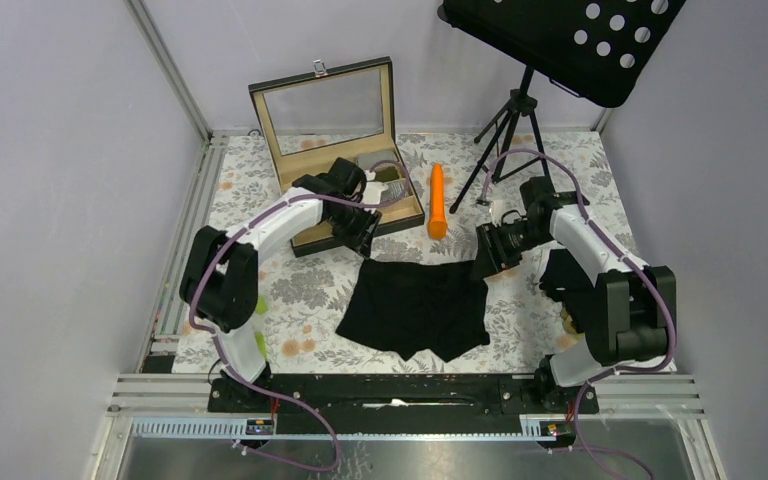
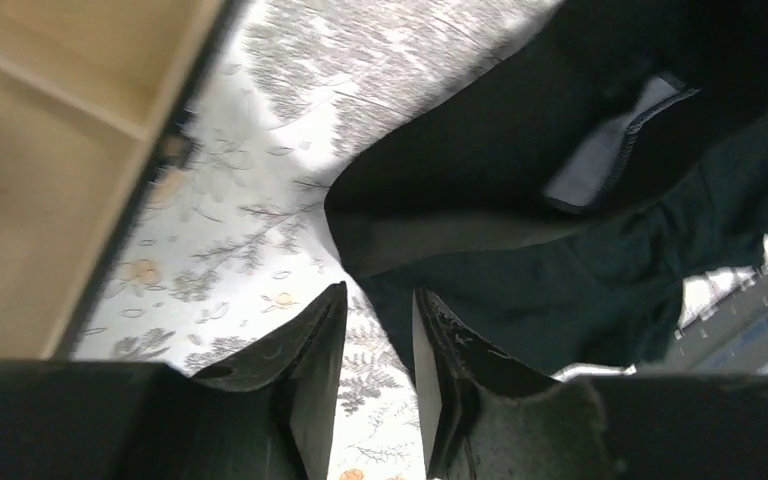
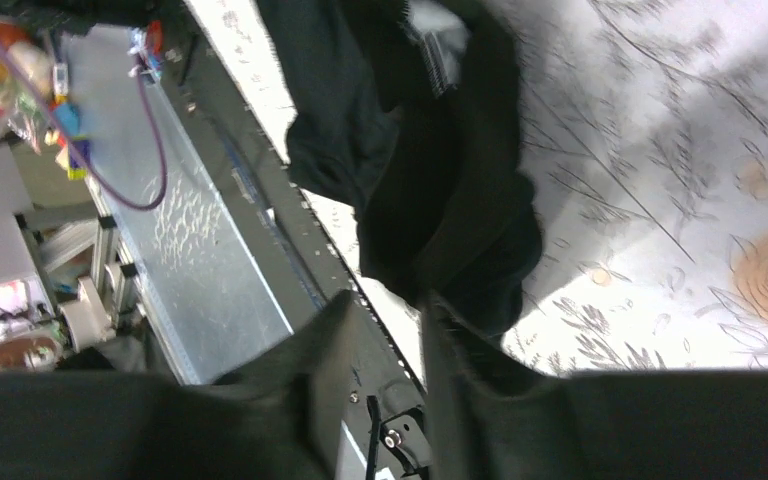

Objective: Roll the underwear
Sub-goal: Flatten out the underwear at the center of the board.

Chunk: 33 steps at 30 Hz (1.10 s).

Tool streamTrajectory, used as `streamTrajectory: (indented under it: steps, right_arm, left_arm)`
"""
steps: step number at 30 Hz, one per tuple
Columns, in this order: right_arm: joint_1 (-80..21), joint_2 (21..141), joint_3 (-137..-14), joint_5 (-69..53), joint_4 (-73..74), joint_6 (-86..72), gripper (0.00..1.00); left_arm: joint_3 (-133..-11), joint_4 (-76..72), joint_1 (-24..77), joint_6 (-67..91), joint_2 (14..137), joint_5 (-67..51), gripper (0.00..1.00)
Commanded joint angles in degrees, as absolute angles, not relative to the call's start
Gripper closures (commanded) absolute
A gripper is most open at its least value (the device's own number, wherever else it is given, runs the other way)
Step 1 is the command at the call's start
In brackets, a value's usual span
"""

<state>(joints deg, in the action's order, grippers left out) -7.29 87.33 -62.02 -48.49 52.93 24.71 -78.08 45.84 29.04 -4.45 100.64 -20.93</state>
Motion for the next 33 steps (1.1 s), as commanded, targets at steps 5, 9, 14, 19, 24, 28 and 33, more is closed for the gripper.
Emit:
streamTrajectory:
  steps: [5,9,14,19,24,28,33]
  right_arm:
    - [-6.7,78.1,-62.4,-23.7,44.9,16.5,0.43]
    - [-6.7,73.0,-56.2,-29.2,43.5,15.6,0.46]
    - [-6.7,76.3,-53.5,-32.6,42.9,12.0,0.51]
    - [-6.7,82.1,-55.2,-34.3,42.3,10.7,0.58]
    - [-6.7,86.6,-54.8,-36.9,41.1,8.3,0.66]
    - [-6.7,89.7,-54.3,-39.3,39.9,6.9,0.71]
    - [-6.7,92.9,-54.4,-40.4,38.1,4.5,0.71]
  left_arm:
    - [-77.9,35.9,28.6,-0.2,93.4,-11.5,0.64]
    - [-71.7,34.5,29.0,-2.4,91.4,-23.0,0.67]
    - [-68.3,33.5,29.9,-1.9,92.8,-25.2,0.68]
    - [-68.7,35.0,30.2,-3.8,97.0,-21.2,0.69]
    - [-67.3,35.1,30.2,-3.9,99.1,-21.4,0.71]
    - [-65.8,34.8,30.2,-3.8,100.6,-21.5,0.72]
    - [-64.9,34.9,30.2,-4.2,102.2,-20.9,0.73]
